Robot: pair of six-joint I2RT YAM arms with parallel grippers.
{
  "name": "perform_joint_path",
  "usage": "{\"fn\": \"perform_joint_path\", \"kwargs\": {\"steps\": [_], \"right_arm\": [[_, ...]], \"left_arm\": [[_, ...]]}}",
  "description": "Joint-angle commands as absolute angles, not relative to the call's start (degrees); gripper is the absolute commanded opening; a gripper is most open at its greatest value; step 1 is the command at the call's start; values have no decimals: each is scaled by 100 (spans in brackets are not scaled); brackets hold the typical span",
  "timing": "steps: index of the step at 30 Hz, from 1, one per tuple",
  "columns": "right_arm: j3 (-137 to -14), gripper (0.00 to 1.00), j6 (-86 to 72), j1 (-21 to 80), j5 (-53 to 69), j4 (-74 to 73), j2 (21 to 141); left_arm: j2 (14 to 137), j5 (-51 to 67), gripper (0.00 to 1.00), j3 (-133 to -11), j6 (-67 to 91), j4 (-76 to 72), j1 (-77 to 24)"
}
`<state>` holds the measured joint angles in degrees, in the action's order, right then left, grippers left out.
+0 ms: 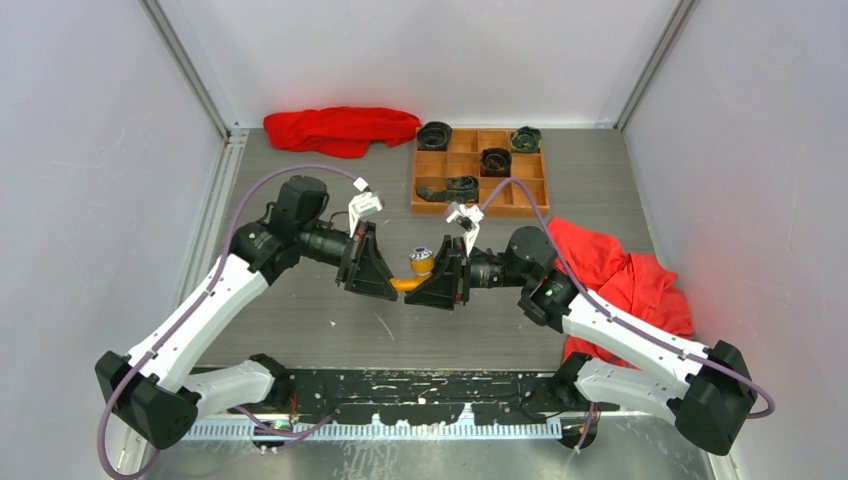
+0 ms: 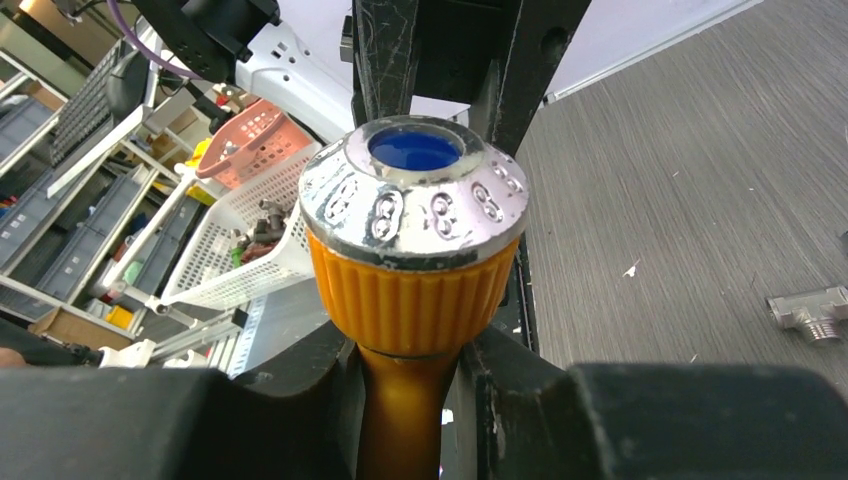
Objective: Install the water faucets
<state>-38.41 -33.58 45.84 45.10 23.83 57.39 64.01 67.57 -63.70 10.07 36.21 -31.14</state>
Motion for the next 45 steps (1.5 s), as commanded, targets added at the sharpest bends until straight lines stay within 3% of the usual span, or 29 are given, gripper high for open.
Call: {"fn": "perform_joint_path", "kwargs": {"steps": [1, 3, 6, 19, 22, 23, 25, 27, 32, 33, 36, 45], "right_arm": [[-3950, 6, -3419, 4582, 4514, 2829, 5629], [-3942, 25, -3426, 4579, 4461, 2837, 5565], [-3942, 38, -3415, 4579, 4456, 2872, 5475], [-3966, 46, -3503, 4582, 4566, 3014, 5594], [-3980, 40, -3507, 4580, 4581, 3073, 5670], [-3981, 35, -3526, 4579, 4554, 3094, 5689], [-3964, 13, -3579, 4582, 4537, 3210, 5713], [-3934, 1, -3611, 4585, 4435, 3251, 5715], [-3795, 1, -3662, 4579, 4373, 3402, 5665], [-3768, 1, -3660, 4579, 4341, 3411, 5633], [-3708, 1, -3451, 4584, 3825, 3026, 5457], [-3489, 0, -2669, 4311, 2126, 1210, 4407]], "left_arm": [[6324, 7048, 0, -6482, 936, 3457, -3103], [6327, 7044, 0, -6482, 942, 3455, -3108], [6327, 7050, 0, -6486, 933, 3454, -3103], [6309, 7076, 0, -6470, 937, 3457, -3103], [6303, 7088, 0, -6470, 940, 3446, -3104], [6312, 7089, 0, -6461, 948, 3437, -3103], [6325, 7099, 0, -6452, 947, 3435, -3103], [6313, 7096, 0, -6452, 948, 3429, -3109], [6329, 7052, 0, -6463, 924, 3426, -3103], [6336, 6959, 3, -6483, 896, 3462, -3103], [6274, 6542, 27, -6510, 852, 3511, -3089], [5672, 3981, 68, -6382, 969, 3714, -2971]]}}
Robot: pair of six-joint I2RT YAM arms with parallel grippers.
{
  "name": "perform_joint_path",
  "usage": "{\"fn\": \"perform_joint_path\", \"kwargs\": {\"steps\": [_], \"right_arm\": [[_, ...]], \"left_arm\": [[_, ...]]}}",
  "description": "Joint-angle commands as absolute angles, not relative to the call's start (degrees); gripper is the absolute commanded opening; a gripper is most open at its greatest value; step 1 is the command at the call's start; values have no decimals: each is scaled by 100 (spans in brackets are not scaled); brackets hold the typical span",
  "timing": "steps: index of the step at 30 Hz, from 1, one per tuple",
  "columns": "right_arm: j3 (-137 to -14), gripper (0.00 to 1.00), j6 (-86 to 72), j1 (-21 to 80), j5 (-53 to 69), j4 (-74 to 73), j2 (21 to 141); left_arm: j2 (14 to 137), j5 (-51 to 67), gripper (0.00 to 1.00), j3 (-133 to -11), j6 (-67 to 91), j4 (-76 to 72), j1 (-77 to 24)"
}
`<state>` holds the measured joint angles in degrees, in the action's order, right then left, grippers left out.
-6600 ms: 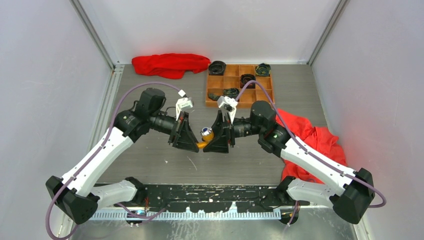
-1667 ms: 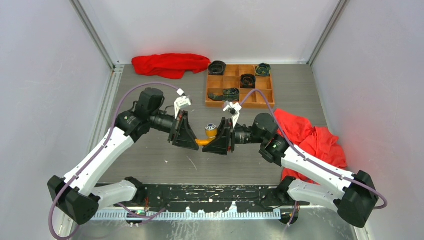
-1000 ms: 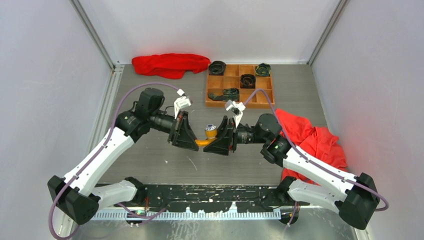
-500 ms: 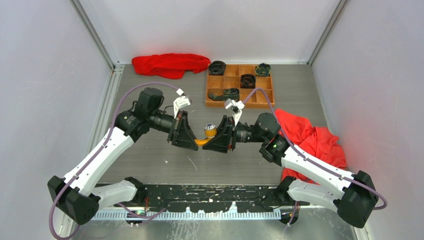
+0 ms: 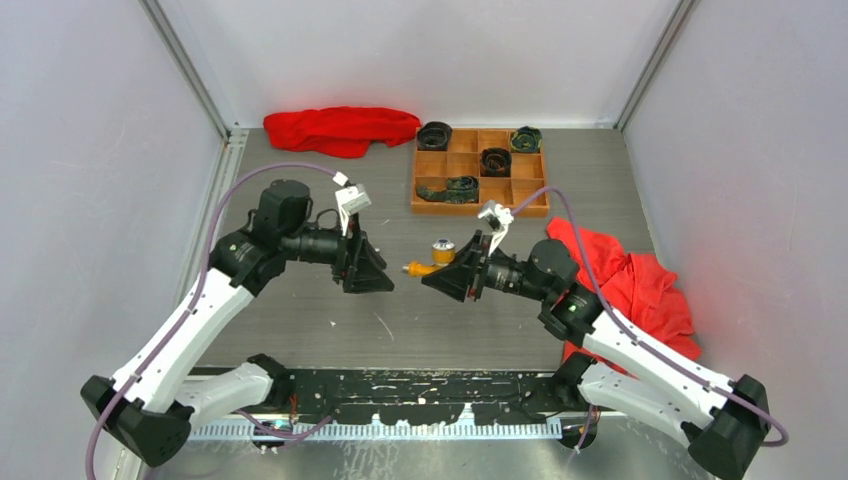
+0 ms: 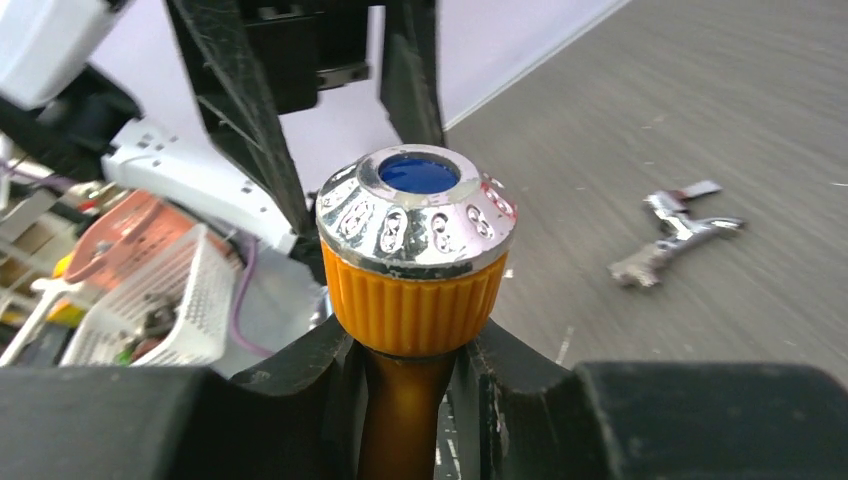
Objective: Install the water faucets
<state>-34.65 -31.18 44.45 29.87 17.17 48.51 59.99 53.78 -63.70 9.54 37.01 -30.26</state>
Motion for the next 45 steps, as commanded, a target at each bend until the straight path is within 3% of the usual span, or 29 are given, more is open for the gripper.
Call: {"fn": "perform_joint_path", "kwargs": {"steps": [1, 4, 9, 17, 26, 31, 39, 45], "right_arm": [[-3477, 0, -2610, 4268, 2066, 1091, 4337], [-3473, 0, -2480, 4141, 1990, 805, 4215], [-3284, 0, -2420, 4062, 1369, 744, 3997], [-2784, 0, -2358, 4069, 654, 1150, 3438], [-2919, 0, -2521, 4065, 902, 1064, 3696], [-2871, 0, -2597, 4061, 843, 1109, 3631], [-2762, 1, -2662, 4061, 870, 1189, 3599], [-2778, 0, -2629, 4061, 860, 1172, 3628]], "left_arm": [[5674, 3732, 72, -6336, 1067, 3687, -2973], [5817, 2916, 78, -6162, 1551, 3551, -2971], [6255, 1432, 100, -5905, 2389, 3685, -2977], [7070, -818, 100, -5590, 3595, 4104, -3525], [8580, -897, 100, -5726, 3592, 3560, -3641], [9351, -885, 88, -6111, 3520, 3602, -3646], [9947, -847, 88, -6487, 3549, 3618, -3647], [10166, -914, 72, -6528, 3533, 3621, -3643]]}}
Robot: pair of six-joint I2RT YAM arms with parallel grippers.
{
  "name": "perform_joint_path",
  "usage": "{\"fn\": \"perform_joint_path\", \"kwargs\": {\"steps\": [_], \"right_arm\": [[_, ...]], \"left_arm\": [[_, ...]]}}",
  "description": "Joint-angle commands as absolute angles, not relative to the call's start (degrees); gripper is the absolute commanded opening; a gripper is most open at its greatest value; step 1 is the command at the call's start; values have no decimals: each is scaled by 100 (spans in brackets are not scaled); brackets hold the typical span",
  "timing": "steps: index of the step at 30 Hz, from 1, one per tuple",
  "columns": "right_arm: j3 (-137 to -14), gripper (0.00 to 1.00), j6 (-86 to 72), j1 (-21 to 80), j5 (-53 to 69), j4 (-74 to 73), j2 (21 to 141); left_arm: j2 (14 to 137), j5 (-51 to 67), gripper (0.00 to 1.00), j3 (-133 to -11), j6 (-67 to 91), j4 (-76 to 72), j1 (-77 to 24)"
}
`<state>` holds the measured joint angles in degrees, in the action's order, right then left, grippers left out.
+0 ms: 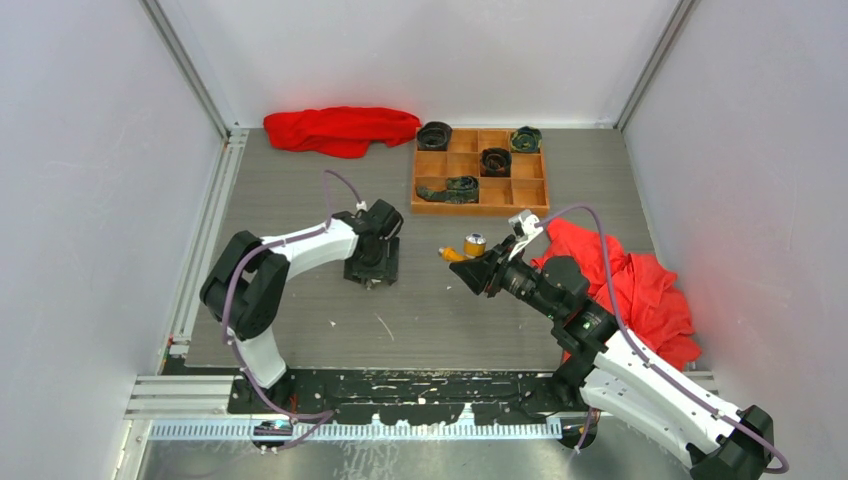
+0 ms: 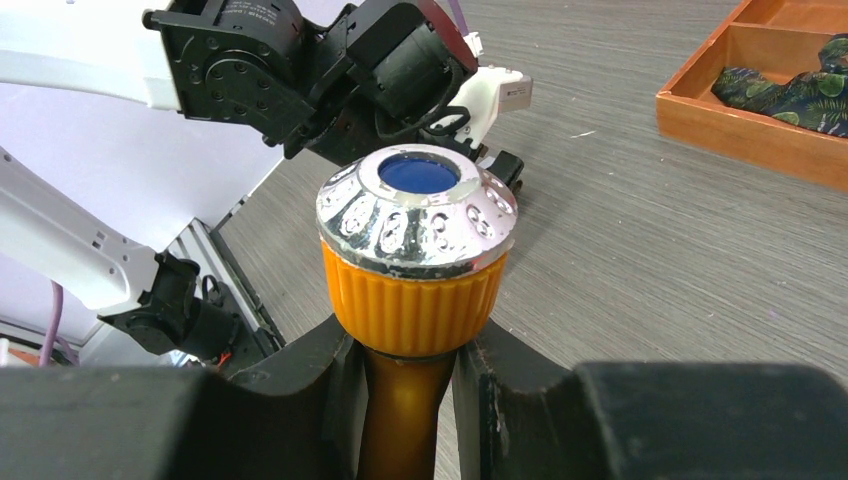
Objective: Install the water faucets
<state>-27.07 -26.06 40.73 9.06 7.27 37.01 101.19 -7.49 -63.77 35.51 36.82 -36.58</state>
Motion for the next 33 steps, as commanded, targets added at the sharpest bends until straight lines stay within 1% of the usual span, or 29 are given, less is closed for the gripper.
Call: {"fn": "perform_joint_path", "kwargs": {"steps": [1, 3, 5, 8, 12, 14, 17, 18, 22, 28, 31, 33], "right_arm": [[-2783, 0, -2623, 4061, 861, 1176, 3634], [-2780, 0, -2609, 4063, 866, 1178, 3651], [-2790, 0, -2599, 4061, 877, 1178, 3669], [-2792, 0, -2599, 4068, 895, 1204, 3706], [-2812, 0, -2610, 4061, 925, 1226, 3773], [-2787, 1, -2539, 4065, 1020, 1321, 3787], [-2485, 1, -2274, 4061, 1320, 1866, 3667], [-2332, 1, -2220, 4061, 1393, 2113, 3586], [-2006, 1, -2071, 4064, 1571, 2809, 3319], [-2359, 1, -1412, 4138, 2685, 2814, 3633], [-2384, 1, -668, 4407, 2565, 2723, 3587], [-2377, 1, -188, 4572, 2309, 2631, 3525]], "left_arm": [[10170, -909, 70, -6505, 3540, 3618, -3647], [10162, -885, 64, -6450, 3554, 3617, -3645], [10115, -862, 61, -6364, 3551, 3582, -3645], [10069, -896, 55, -6296, 3544, 3561, -3643], [10047, -858, 37, -6314, 3526, 3562, -3647], [10032, -834, 26, -6341, 3516, 3560, -3642], [9932, -751, 4, -6431, 3492, 3574, -3633], [9867, -692, 0, -6472, 3490, 3599, -3631], [9350, -374, 0, -6603, 3516, 3546, -3585], [8153, 413, 0, -6759, 4005, 2840, -3431], [7675, 761, 0, -6707, 4397, 2340, -3360], [7488, 725, 0, -6770, 4678, 2388, -3296]]}}
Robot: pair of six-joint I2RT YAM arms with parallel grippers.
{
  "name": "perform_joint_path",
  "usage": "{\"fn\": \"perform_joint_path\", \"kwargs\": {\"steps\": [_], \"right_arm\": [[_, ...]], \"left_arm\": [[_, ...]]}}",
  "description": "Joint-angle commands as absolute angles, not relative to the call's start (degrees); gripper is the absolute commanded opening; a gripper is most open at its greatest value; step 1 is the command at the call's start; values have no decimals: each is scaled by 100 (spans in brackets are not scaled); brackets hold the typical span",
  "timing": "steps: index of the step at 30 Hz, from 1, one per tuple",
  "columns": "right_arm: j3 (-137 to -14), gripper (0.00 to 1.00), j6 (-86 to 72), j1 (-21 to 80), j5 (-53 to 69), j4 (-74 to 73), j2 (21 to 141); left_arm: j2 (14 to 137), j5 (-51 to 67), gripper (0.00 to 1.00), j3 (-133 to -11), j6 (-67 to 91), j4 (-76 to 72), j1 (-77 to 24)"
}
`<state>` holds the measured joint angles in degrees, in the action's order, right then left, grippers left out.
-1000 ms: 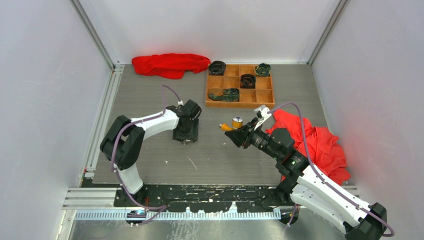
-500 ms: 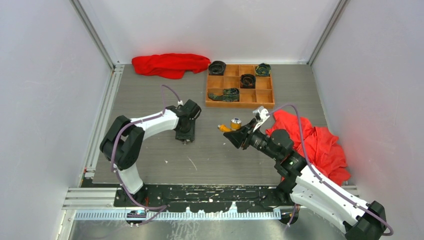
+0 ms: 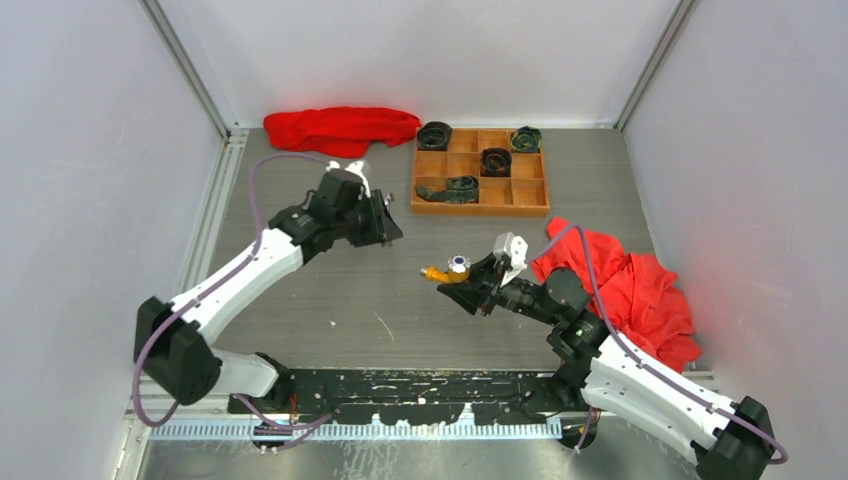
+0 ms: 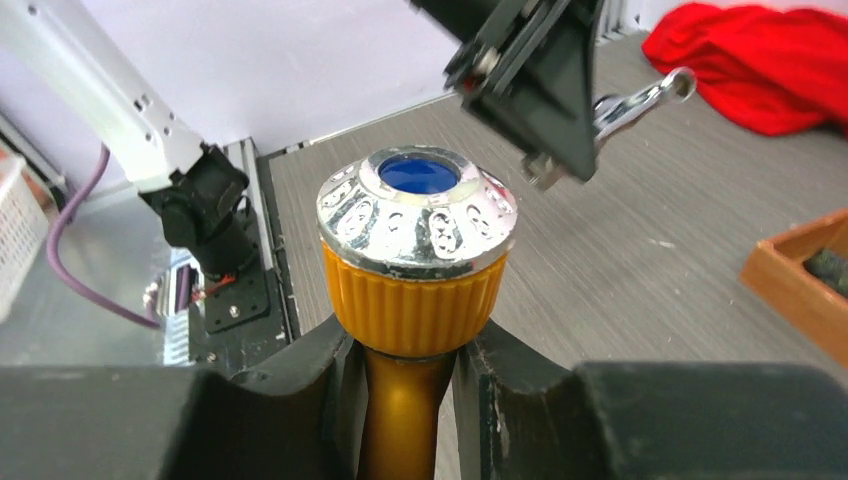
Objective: Install the water faucets
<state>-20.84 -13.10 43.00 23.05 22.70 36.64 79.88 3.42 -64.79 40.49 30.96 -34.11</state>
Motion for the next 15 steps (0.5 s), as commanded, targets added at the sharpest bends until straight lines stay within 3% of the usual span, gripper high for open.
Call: {"fn": "perform_joint_path", "kwargs": {"steps": [1, 11, 15], "right_arm": [[-2400, 1, 8, 4627, 2199, 2572, 3509], [-2835, 1, 3111, 5618, 745, 2147, 4014], [-2868, 0, 3784, 6095, -268, 2585, 4362]], "left_arm": [[7453, 750, 0, -6861, 4833, 2618, -3224], [6651, 1218, 0, -6409, 5752, 2612, -2655], [6211, 1411, 0, -5768, 6063, 1712, -2391]]}}
